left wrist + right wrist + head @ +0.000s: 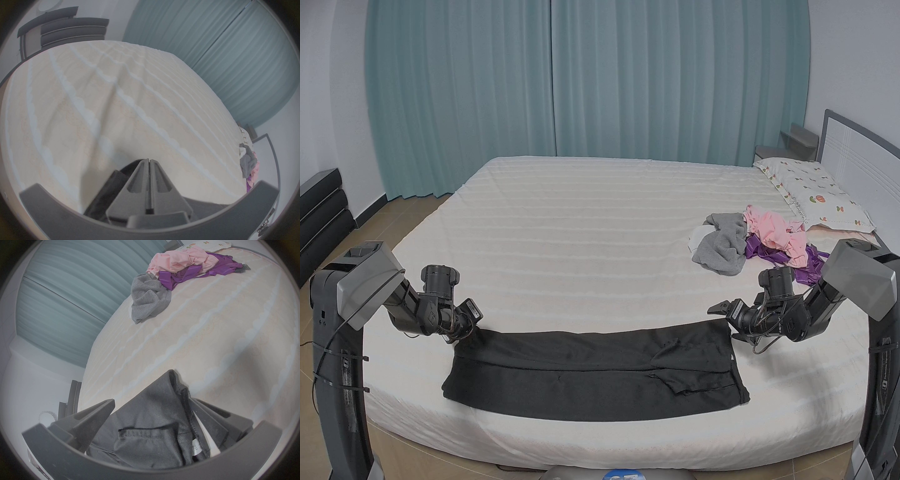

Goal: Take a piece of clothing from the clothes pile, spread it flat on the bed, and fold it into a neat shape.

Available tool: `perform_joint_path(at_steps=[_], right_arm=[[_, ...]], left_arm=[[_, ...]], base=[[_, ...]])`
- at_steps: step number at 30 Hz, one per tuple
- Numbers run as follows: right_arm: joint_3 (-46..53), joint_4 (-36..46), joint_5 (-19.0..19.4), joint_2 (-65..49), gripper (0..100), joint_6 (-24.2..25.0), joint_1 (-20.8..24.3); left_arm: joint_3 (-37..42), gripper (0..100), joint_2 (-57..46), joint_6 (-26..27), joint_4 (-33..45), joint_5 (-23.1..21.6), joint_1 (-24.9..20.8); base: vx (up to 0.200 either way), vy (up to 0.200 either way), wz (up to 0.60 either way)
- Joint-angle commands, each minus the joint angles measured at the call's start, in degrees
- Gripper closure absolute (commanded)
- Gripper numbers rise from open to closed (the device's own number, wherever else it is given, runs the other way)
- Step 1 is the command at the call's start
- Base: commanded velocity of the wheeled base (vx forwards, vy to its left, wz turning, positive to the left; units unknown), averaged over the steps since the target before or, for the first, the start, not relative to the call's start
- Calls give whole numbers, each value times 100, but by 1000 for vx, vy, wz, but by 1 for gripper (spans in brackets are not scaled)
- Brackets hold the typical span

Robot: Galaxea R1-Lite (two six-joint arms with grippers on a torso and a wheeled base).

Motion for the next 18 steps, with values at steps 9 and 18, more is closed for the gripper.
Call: perform_joint_path(at_steps=[9,18], right_arm=[[-80,-183,-11,191,0,174,-61],[-141,-262,-3,253,0,210,-70]], left_arm=[[71,100,29,-138,-47,332,290],[80,100,-14,-270,-47,270,317]], base=[[0,0,0],[0,0,0]])
